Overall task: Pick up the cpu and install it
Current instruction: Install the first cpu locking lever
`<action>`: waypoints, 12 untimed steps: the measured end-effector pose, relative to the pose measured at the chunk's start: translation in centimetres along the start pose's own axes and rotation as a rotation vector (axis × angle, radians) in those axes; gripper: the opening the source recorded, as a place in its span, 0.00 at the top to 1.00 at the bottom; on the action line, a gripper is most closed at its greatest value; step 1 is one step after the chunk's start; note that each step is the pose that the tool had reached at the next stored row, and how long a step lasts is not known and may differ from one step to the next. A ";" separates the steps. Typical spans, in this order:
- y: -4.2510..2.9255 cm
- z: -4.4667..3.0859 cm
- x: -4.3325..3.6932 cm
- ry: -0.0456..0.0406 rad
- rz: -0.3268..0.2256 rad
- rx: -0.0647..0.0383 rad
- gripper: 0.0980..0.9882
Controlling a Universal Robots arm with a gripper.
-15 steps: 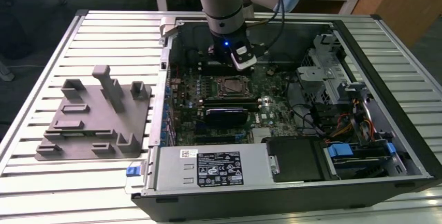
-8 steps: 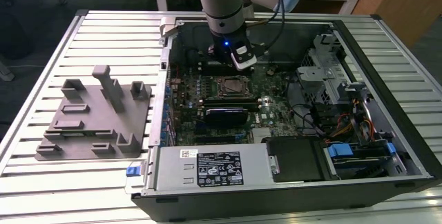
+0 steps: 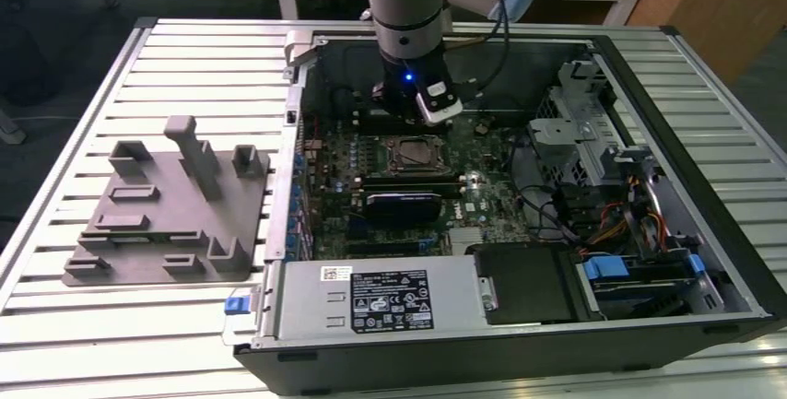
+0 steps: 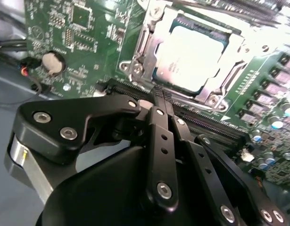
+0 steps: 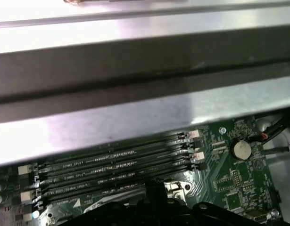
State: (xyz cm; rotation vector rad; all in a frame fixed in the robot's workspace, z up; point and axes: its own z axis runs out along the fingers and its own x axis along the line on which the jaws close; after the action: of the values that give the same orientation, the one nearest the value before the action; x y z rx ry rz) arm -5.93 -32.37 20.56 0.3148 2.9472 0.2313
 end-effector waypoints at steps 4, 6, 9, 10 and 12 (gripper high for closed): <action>0.09 0.10 -0.56 0.0352 0.000 0.040 0.99; -0.04 0.11 -0.68 0.0431 -0.001 0.057 0.99; -0.41 0.06 -0.85 0.0521 -0.002 0.076 0.99; -0.54 0.05 -0.91 0.0555 -0.002 0.081 0.99; -0.79 0.03 -1.03 0.0637 -0.002 0.092 0.99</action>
State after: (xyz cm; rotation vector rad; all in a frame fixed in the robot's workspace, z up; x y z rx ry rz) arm -5.08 -33.36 20.55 0.3218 3.0269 0.1077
